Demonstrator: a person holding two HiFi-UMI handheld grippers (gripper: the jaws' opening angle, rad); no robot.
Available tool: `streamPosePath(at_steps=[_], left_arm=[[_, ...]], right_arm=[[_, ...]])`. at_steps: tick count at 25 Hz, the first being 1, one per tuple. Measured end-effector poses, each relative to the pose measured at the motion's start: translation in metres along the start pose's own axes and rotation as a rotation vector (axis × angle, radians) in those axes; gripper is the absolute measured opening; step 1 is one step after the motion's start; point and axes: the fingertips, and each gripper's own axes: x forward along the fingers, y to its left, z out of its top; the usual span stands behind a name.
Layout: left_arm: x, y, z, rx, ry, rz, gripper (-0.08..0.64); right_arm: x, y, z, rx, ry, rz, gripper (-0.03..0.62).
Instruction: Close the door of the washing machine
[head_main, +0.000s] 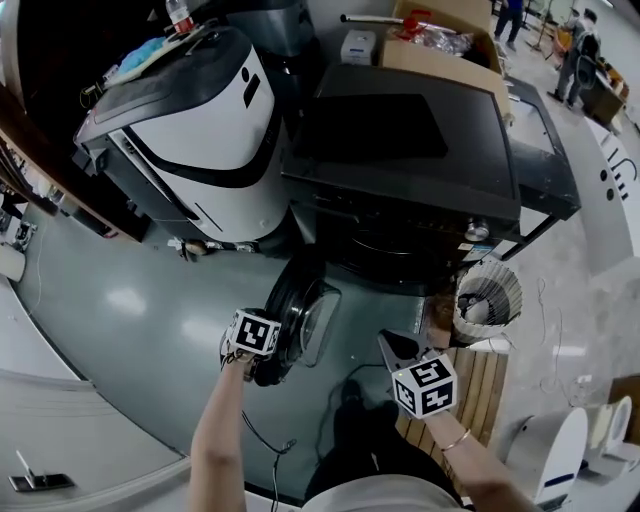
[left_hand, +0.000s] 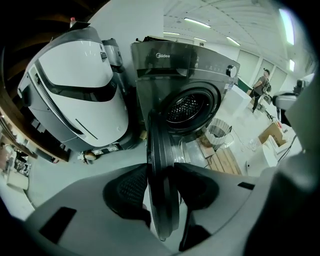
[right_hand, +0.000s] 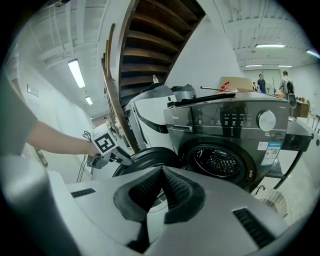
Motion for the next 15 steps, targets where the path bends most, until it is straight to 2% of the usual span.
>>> streamPosePath(at_steps=[8, 15], left_arm=[[0.002, -0.070, 0.010, -0.069, -0.016, -0.007, 0.186], [0.011, -0.133, 0.035, -0.165, -0.059, 0.006, 0.186]], right_arm=[[-0.048, -0.025, -0.031, 0.046, 0.005, -0.015, 0.006], [-0.080, -0.051, -0.059, 0.073, 0.011, -0.031, 0.008]])
